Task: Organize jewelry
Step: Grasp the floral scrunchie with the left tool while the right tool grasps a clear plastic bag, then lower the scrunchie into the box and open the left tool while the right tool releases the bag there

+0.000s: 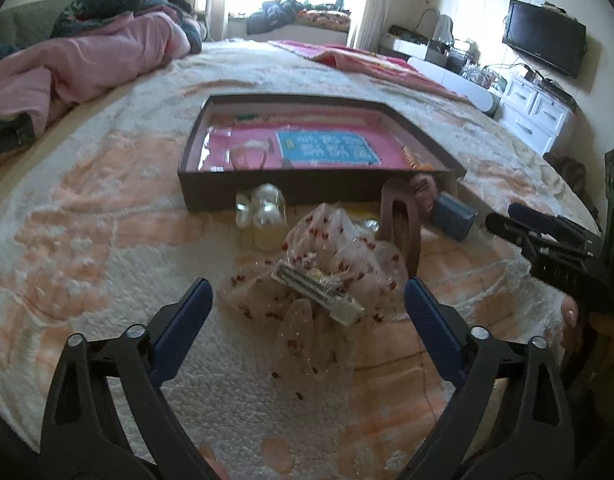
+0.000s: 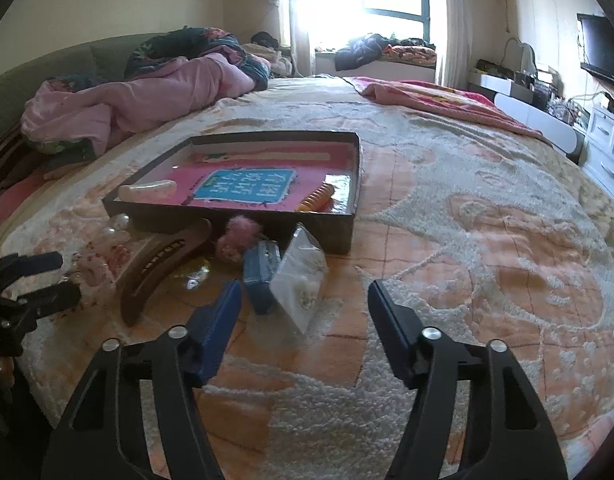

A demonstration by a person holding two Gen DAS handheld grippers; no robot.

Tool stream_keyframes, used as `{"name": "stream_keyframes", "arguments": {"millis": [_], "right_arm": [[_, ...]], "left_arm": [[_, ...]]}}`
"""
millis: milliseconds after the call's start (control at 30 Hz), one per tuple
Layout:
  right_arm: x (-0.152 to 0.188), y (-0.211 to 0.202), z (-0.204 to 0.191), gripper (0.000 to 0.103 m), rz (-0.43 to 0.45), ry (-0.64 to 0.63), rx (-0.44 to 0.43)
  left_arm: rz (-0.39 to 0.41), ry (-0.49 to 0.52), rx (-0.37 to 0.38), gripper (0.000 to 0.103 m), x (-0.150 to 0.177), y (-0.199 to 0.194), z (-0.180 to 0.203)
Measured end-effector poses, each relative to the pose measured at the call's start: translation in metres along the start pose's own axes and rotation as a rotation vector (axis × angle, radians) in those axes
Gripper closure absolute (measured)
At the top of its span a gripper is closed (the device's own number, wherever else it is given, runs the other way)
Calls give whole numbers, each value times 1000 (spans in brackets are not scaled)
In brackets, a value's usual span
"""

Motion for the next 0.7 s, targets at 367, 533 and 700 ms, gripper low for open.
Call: {"name": "stream_keyframes", "arguments": {"millis": [367, 533, 700], "right_arm": [[7, 16, 7, 86, -50, 2, 13], [3, 9, 17, 87, -26, 44, 19], [-2, 0, 22, 88, -4, 69, 13]], "left_arm": [[-27, -27, 14, 76, 0, 4, -8], [21, -6, 24, 77, -7, -11, -3], [53, -18, 33, 77, -16, -23, -3]]}}
Point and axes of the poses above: each gripper's, at about its wrist camera, not at the fingertips, and y roughly the way its jaws point, z to its right, x to its underside, the point moved 9 cm from there along y, roughly the way its jaws point, and after that the axes turned 3 degrees about -z, right-handed, at the moved point
